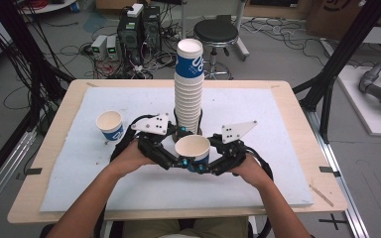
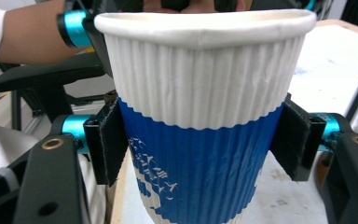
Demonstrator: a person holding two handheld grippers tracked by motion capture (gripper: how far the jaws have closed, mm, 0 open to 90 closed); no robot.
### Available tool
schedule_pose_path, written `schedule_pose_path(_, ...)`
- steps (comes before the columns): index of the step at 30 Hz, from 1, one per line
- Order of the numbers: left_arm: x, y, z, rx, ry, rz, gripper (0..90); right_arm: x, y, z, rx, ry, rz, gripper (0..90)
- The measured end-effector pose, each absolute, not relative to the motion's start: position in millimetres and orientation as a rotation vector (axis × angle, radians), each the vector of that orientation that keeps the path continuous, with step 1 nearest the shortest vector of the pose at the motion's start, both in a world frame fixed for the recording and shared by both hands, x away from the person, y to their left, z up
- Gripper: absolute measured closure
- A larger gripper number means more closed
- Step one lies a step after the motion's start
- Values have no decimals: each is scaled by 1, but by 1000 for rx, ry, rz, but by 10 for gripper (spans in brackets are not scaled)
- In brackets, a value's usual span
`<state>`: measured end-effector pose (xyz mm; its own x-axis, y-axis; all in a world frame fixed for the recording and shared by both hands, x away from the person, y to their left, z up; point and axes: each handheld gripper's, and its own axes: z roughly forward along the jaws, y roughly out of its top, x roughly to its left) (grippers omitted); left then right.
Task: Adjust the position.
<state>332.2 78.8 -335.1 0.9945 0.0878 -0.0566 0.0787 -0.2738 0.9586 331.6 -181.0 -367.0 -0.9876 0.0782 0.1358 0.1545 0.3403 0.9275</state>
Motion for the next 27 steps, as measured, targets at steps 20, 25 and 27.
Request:
schedule_pose_path(20,333,148,-379,1594,446,223,159,338,-233,-355,-586,-2657,-1983,290)
schedule_pose_path(25,332,158,-380,1579,476,280,159,332,-249,-351,-666,-2708,-2013,290)
schedule_pose_path(27,331,161,-380,1580,477,294,159,331,-255,-350,-691,-2697,-2040,290)
